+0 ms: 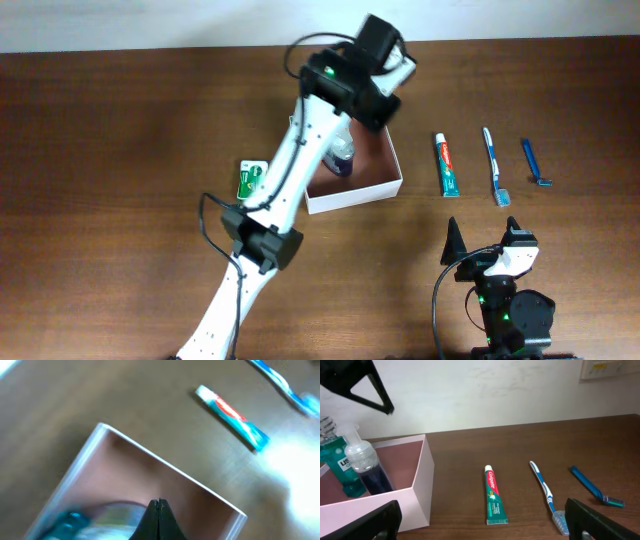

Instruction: Pack container

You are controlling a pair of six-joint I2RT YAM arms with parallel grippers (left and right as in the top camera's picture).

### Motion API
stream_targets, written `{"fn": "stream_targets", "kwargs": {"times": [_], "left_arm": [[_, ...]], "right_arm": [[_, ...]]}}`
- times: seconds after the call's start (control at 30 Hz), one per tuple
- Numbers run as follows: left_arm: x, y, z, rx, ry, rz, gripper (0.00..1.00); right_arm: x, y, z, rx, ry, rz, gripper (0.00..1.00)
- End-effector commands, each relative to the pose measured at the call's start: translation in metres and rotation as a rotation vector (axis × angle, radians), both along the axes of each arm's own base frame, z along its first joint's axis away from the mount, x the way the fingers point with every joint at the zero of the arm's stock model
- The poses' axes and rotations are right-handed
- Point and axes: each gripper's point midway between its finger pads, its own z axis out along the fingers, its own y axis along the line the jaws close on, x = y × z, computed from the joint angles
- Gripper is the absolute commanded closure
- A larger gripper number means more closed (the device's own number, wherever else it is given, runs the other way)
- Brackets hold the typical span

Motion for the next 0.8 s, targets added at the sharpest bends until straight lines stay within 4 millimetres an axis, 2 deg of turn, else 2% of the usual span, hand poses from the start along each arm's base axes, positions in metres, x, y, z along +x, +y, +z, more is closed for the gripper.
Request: {"fn": "stream_targets", "kwargs": {"times": [0.0, 0.07, 0.27, 0.4, 0.77], "left_arm": [[-0.031, -0.011, 0.03, -0.017, -0.015, -0.088, 1.0], [-0.04, -0.009, 0.025, 0.007, 0.017, -0.095, 1.0], [-0.048, 0.0, 0.019, 0.048, 0.052, -0.09, 1.0], [-0.038, 0.019, 0.011, 0.15, 0.027, -0.006, 1.0], [-0.031, 0.04, -0.018, 0.28, 0.058, 0.08, 1.0]], "right_arm": [[0.0, -0.001, -0.002, 0.0, 0.001, -0.003, 0.02], [0.0, -0.001, -0.002, 0.0, 0.001, -0.003, 0.01], [0.0, -0.001, -0.003, 0.0, 0.002, -0.003, 0.02], [0.0, -0.001, -0.002, 0.0, 0.001, -0.003, 0.02], [0.0, -0.001, -0.002, 0.0, 0.001, -0.003, 0.01]]}}
